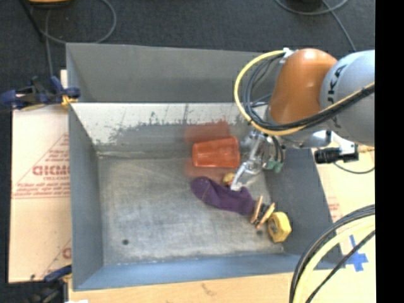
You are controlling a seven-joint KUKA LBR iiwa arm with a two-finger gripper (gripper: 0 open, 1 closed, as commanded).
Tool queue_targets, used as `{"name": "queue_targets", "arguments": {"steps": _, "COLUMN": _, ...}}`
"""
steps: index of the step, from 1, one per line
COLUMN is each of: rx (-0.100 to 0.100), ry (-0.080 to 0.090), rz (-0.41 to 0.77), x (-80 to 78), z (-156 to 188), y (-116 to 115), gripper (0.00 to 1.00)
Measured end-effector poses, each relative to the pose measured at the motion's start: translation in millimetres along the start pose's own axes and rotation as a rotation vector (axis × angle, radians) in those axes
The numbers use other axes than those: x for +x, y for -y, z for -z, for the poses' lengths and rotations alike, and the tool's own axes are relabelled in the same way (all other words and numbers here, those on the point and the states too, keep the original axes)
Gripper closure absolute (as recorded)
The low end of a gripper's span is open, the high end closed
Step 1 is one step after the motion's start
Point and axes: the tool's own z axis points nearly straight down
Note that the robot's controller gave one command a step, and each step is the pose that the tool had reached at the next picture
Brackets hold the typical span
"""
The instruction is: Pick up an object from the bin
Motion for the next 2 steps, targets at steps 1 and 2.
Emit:
{"name": "queue_targets", "arguments": {"steps": 1, "rx": 0.0, "ry": 0.0, "rz": 0.206, "x": 2.4, "z": -24.5, "y": 3.6, "gripper": 0.0}}
{"name": "queue_targets", "arguments": {"steps": 2, "rx": -0.002, "ry": -0.004, "rz": -0.029, "x": 8.4, "z": -46.3, "y": -7.6, "gripper": 0.0}}
